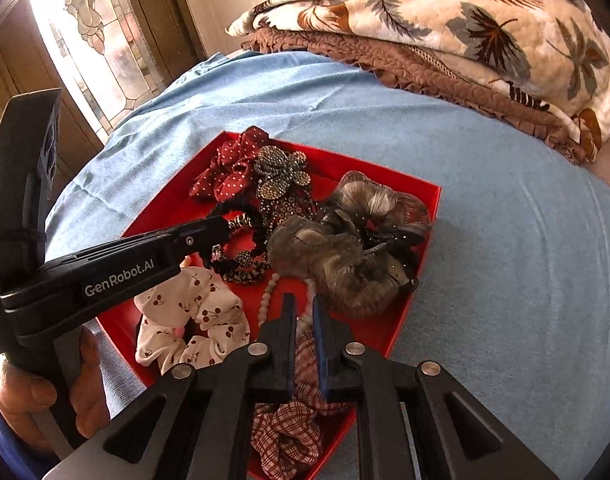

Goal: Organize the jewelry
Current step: 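Open the left tool over the box while the right tool releases the pearl bracelet inside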

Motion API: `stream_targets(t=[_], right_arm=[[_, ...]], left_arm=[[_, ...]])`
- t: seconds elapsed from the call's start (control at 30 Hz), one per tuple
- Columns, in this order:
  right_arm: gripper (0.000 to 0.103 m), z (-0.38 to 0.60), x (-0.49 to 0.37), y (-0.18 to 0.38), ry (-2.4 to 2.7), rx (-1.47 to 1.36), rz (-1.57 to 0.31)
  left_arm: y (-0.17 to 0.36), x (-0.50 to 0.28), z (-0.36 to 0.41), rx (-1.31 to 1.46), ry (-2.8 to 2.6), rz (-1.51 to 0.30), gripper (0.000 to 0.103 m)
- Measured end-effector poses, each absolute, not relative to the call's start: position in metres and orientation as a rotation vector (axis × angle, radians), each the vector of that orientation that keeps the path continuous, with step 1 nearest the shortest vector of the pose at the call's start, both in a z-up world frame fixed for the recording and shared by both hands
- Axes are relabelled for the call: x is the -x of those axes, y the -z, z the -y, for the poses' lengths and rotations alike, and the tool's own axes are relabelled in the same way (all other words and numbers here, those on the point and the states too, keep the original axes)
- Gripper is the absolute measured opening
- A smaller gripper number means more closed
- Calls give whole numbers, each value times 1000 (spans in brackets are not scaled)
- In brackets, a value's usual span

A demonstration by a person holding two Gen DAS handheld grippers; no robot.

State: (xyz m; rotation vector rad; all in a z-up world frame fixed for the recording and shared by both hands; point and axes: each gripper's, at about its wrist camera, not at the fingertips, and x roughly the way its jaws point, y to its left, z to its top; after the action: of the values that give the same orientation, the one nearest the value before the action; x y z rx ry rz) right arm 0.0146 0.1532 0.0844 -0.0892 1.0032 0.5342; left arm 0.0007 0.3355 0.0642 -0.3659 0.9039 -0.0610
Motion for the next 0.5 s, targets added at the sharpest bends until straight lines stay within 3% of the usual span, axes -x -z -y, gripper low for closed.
stream_targets(t=[0.03,0.1,0.13,0.33,0.4,0.5], right_arm=[[15,-153,-13,-86,-536,95,-997],[32,-154,-9,-90,-536,111,-979],[35,-154,-6,-92,-535,118,-971],[39,-143,6,-105,-526,128,-937],[46,-138,12,-109,-518,126,-926],[49,-128,22,-114,-499,123,-911]], left_arm=[[-67,1,-335,362,58,-894,36],[-71,6,-335,354,53,-873,39],[-75,9,-335,351,55,-863,40],[-90,27,-336,301,0,-799,48],[-95,33,-334,256,-53,-771,51],[-99,38,-334,216,-106,-744,53]])
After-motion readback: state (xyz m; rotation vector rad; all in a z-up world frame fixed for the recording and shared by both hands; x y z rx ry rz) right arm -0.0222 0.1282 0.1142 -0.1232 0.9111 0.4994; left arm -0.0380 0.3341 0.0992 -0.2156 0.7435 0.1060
